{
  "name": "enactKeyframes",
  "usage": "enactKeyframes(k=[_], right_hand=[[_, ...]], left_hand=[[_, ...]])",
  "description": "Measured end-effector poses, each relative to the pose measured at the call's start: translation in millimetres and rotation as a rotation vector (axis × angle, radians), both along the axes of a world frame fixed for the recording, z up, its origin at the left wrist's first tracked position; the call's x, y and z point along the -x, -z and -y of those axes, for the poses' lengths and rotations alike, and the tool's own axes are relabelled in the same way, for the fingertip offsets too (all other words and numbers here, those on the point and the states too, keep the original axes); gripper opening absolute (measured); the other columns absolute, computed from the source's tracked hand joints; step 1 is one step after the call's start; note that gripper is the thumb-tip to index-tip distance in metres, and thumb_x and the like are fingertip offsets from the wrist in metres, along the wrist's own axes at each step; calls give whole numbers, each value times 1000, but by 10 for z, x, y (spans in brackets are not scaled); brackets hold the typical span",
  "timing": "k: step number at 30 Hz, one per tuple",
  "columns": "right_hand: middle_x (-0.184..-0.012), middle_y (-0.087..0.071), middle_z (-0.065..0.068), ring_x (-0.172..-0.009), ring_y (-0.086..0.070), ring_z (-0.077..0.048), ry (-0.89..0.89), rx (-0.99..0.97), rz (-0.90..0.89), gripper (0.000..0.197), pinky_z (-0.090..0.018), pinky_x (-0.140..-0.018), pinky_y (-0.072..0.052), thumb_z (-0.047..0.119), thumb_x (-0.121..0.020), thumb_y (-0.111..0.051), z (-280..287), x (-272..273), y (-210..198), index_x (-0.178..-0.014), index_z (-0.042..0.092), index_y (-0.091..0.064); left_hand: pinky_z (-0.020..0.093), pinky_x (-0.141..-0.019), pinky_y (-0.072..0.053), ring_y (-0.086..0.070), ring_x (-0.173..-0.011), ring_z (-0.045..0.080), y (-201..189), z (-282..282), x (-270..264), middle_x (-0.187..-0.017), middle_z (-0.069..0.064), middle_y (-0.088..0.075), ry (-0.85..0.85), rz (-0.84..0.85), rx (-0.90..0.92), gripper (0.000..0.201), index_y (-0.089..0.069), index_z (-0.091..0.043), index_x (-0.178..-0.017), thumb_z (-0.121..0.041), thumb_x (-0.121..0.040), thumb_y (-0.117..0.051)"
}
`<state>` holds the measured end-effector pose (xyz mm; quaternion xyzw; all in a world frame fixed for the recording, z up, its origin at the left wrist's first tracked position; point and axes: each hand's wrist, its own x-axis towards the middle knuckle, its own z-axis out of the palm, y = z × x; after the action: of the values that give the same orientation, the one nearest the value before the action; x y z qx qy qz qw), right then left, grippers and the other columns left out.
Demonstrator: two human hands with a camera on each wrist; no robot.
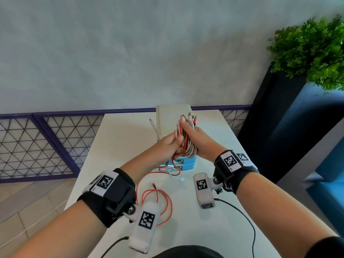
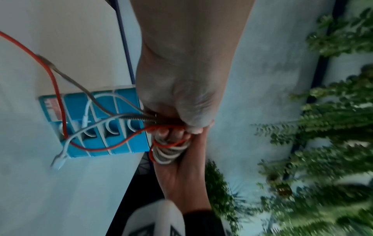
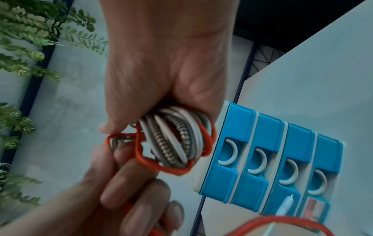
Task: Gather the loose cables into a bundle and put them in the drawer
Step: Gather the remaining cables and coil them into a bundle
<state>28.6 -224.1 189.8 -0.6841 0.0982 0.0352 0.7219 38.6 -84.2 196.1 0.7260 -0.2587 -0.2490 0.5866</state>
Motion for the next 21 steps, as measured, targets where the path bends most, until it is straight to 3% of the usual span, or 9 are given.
enactKeyframes(k=[1, 3, 5, 8, 10, 12, 14, 19, 21], right_hand=[[-72, -66, -10, -69, -67, -24, -9, -30, -1, 64, -36, -73, -57, 66, -74, -58, -19, 2, -4, -89, 4, -61], [-71, -61, -10, -67, -64, -21, -34, -79, -2, 70, -34, -69, -57, 69, -66, -61, -38, 5, -27, -92, 5, -61], [-57, -53, -3, -52, -57, -14, -43, -75, -1, 51, -25, -54, -52, 60, -71, -64, -74, 19, -64, -76, 9, -59], [-49, -50, -3, -50, -54, -18, 17, 5, -18, 38, -28, -55, -49, 38, -78, -76, -142, -8, -39, -57, 16, -54], [-56, -54, -5, -54, -58, -19, 66, 23, -44, 30, -31, -59, -50, 30, -78, -77, -152, -23, 4, -62, 15, -55], [-64, -58, -6, -60, -61, -19, 133, 94, -59, 21, -32, -61, -52, 26, -80, -72, -137, -31, 52, -73, 13, -57], [-70, -60, -7, -69, -62, -22, 201, 211, -45, 18, -39, -70, -55, 29, -80, -69, -118, -52, 90, -77, 13, -59], [-67, -62, -1, -67, -60, -20, 278, 284, 11, 17, -31, -69, -50, 24, -84, -64, -124, -76, 56, -70, 15, -59], [-69, -68, 0, -67, -65, -16, 274, 260, 52, 17, -29, -70, -52, 21, -87, -61, -136, -80, 55, -71, 13, -63]], left_hand=[[23, -77, -52, -63, -77, 34, -8, 28, 3, -76, 27, -55, -28, 62, -47, 31, -49, -3, -113, -24, -102, -29], [30, -94, -47, -61, -109, 30, 4, 60, -27, -113, 18, -64, -45, 233, -203, 40, -42, -10, -132, -31, -102, -27], [40, -95, -47, -60, -110, 28, 6, 64, -11, -122, 11, -62, -33, 403, -374, 44, -35, -18, -139, -38, -101, -23], [46, -85, -51, -62, -97, 33, 9, 76, 45, -110, 15, -64, -95, 579, -586, 43, -38, -7, -134, -31, -101, -26], [44, -84, -49, -61, -98, 35, 21, 98, 66, -110, 18, -64, -81, 618, -657, 38, -44, -1, -127, -24, -100, -29], [34, -79, -45, -60, -99, 32, 17, 113, 62, -115, 18, -62, -5, 563, -649, 35, -44, -2, -128, -21, -101, -30], [29, -66, -42, -59, -80, 24, 5, 122, 26, -111, 18, -64, 34, 529, -624, 34, -46, -6, -123, -25, -102, -28], [34, -64, -49, -59, -58, 19, -92, 96, -65, -88, 12, -65, 126, 413, -701, 36, -40, -7, -126, -31, -101, -29], [26, -62, -49, -61, -52, 12, -114, 76, -87, -70, 4, -61, 196, 303, -728, 29, -48, -1, -105, -25, -101, -32]])
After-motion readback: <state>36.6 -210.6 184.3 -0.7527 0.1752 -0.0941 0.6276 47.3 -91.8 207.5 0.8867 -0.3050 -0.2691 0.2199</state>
